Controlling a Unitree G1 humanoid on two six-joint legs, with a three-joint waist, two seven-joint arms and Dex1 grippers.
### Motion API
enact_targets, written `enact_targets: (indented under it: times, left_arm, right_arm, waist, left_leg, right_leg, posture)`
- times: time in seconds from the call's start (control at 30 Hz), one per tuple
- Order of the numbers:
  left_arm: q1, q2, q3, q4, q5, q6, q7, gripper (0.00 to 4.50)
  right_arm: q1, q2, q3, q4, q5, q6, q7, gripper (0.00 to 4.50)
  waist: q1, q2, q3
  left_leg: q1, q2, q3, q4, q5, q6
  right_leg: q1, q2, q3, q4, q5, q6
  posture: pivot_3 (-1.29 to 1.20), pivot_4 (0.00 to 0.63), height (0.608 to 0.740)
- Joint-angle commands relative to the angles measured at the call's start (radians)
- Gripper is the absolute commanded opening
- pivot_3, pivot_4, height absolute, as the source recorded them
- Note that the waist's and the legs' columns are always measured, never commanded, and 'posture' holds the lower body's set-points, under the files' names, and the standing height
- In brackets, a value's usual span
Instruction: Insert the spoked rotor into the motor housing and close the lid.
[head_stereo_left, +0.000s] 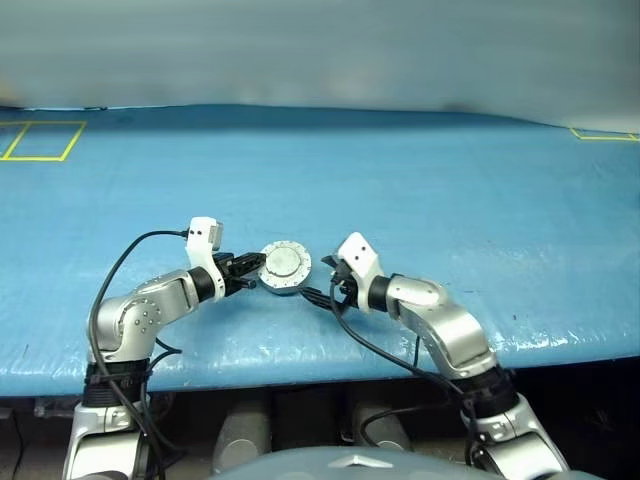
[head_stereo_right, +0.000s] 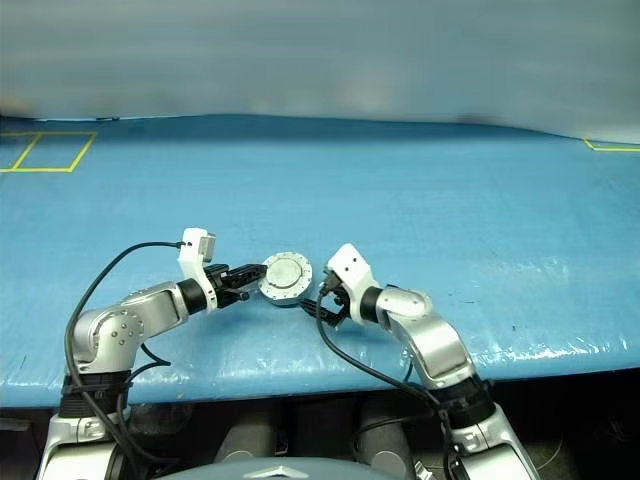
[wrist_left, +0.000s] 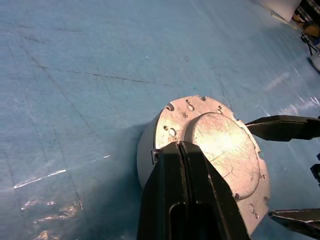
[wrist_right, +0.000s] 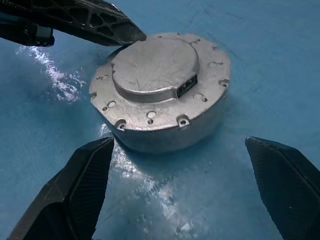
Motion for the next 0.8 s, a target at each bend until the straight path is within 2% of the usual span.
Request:
enact_targets:
  times: [0.03,0.1,0.2,0.37,0.5,0.8]
  left_arm:
    - [0.008,0.001,-0.029,0.007,0.017,0.001,-0.014,0.00]
    - [0.008,-0.001,-0.032,0.005,0.024,-0.007,-0.021,0.00]
    - [0.006,-0.002,-0.036,0.007,0.030,-0.015,-0.029,0.00]
    - [0.005,-0.005,-0.041,0.003,0.038,-0.023,-0.038,0.00]
    - [0.012,0.001,-0.043,-0.006,0.038,-0.028,-0.052,0.00]
    - [0.013,0.004,-0.046,-0.005,0.050,-0.031,-0.063,0.00]
  right_arm:
    - [0.037,0.053,-0.135,-0.172,0.129,0.107,-0.064,4.46]
    - [0.079,0.112,-0.190,-0.234,0.195,0.173,-0.116,4.46]
    - [0.126,0.258,-0.285,-0.276,0.309,0.278,-0.223,4.46]
    - [0.158,0.508,-0.379,-0.245,0.397,0.390,-0.455,4.46]
    - [0.149,0.545,-0.396,-0.197,0.506,0.407,-0.543,4.46]
    - [0.125,0.538,-0.377,-0.095,0.730,0.362,-0.666,4.46]
  waist:
    - [0.000,0.000,0.000]
    - [0.002,0.000,0.000]
    - [0.003,0.000,0.000]
    - [0.003,0.001,0.001]
    - [-0.001,0.002,0.001]
    - [-0.004,0.002,0.001]
  left_leg:
    - [0.000,0.000,0.000,0.000,0.000,0.000]
    - [0.000,0.000,0.000,0.000,0.000,0.000]
    - [0.000,0.001,-0.001,-0.001,0.000,0.000]
    - [-0.001,0.001,-0.001,0.000,0.000,0.000]
    - [-0.002,0.000,-0.001,-0.001,-0.001,0.001]
    - [-0.003,0.000,-0.002,-0.004,-0.001,0.001]
  right_leg:
    - [0.000,0.000,0.000,0.000,0.000,0.000]
    - [0.000,0.000,0.000,0.000,0.000,0.000]
    - [0.000,0.000,-0.001,0.000,0.000,-0.001]
    - [-0.002,-0.002,-0.001,-0.001,0.000,0.000]
    - [-0.002,-0.004,-0.002,-0.004,0.000,0.000]
    - [-0.001,-0.002,-0.001,-0.004,-0.001,-0.001]
  posture:
    - [0.00,0.150,0.740]
    - [0.00,0.150,0.740]
    - [0.00,0.150,0.740]
    - [0.00,0.150,0.740]
    - [0.00,0.150,0.740]
    - [0.00,0.150,0.740]
